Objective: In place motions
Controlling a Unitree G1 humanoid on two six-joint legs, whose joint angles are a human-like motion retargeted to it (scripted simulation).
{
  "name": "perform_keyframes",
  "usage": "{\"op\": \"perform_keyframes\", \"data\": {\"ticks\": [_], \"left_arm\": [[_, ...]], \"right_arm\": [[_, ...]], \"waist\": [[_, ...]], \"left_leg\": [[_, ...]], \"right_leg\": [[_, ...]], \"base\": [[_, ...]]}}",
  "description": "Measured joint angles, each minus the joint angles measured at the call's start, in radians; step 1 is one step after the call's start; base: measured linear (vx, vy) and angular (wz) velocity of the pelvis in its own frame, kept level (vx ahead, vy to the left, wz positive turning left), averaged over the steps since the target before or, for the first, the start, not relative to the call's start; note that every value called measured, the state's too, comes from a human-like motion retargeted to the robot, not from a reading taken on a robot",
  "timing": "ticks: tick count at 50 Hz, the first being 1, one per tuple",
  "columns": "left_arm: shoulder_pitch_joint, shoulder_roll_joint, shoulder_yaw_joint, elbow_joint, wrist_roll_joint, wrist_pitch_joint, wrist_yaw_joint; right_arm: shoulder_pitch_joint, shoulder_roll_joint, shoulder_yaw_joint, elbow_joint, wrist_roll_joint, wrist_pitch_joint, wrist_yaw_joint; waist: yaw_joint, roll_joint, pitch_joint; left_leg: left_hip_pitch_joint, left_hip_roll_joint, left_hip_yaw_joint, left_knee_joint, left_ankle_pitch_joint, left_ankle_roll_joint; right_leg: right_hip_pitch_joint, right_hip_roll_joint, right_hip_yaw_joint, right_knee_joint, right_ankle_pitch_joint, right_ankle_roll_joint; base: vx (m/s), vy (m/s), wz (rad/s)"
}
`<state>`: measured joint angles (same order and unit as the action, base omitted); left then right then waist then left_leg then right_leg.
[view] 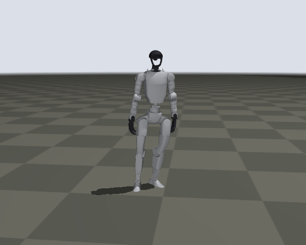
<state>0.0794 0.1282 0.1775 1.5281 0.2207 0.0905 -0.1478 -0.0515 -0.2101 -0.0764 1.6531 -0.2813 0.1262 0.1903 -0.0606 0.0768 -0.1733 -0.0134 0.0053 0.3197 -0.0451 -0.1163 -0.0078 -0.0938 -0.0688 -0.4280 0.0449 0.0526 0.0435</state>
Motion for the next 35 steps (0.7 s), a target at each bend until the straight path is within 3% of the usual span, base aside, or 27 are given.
{"op": "perform_keyframes", "data": {"ticks": [9,23,27,30,35], "left_arm": [[-0.04,-0.062,0.004,-0.026,-0.027,-0.017,-0.034],[0.001,-0.075,-0.03,0.061,0.059,0.0,0.001],[0.016,-0.075,-0.02,0.097,0.041,-0.009,0.021],[0.026,-0.069,-0.011,0.113,0.039,-0.01,0.016],[0.037,-0.061,-0.033,0.122,0.054,-0.007,0.011]], "right_arm": [[0.086,-0.002,-0.062,0.047,0.016,0.053,-0.002],[0.132,0.084,-0.071,-0.065,0.017,0.002,-0.005],[0.102,0.094,-0.038,-0.095,-0.03,0.004,0.01],[0.072,0.094,0.002,-0.113,-0.069,-0.002,0.021],[0.049,0.096,0.02,-0.142,-0.068,-0.014,0.02]], "waist": [[-0.015,-0.006,-0.014],[-0.027,-0.048,-0.061],[-0.147,-0.04,-0.053],[-0.03,-0.061,-0.069],[-0.069,-0.051,-0.069]], "left_leg": [[0.031,0.007,0.049,-0.008,-0.018,-0.01],[0.019,-0.003,0.026,-0.007,-0.019,-0.019],[0.013,-0.002,-0.079,-0.004,-0.007,-0.019],[0.037,0.004,0.077,-0.013,-0.031,-0.034],[0.04,0.02,0.101,-0.009,-0.035,-0.04]], "right_leg": [[-0.013,0.006,0.039,0.007,0.006,-0.003],[-0.037,-0.006,0.056,0.012,0.003,-0.009],[-0.035,-0.024,-0.049,0.001,0.028,-0.016],[-0.066,-0.006,0.1,0.026,0.012,-0.011],[-0.076,0.01,0.114,0.02,0.027,-0.017]], "base": [[-0.02,0.09,-0.28],[0.01,0.0,0.05],[-0.05,0.12,1.04],[-0.05,0.13,-1.92],[-0.05,0.18,-0.52]]}}
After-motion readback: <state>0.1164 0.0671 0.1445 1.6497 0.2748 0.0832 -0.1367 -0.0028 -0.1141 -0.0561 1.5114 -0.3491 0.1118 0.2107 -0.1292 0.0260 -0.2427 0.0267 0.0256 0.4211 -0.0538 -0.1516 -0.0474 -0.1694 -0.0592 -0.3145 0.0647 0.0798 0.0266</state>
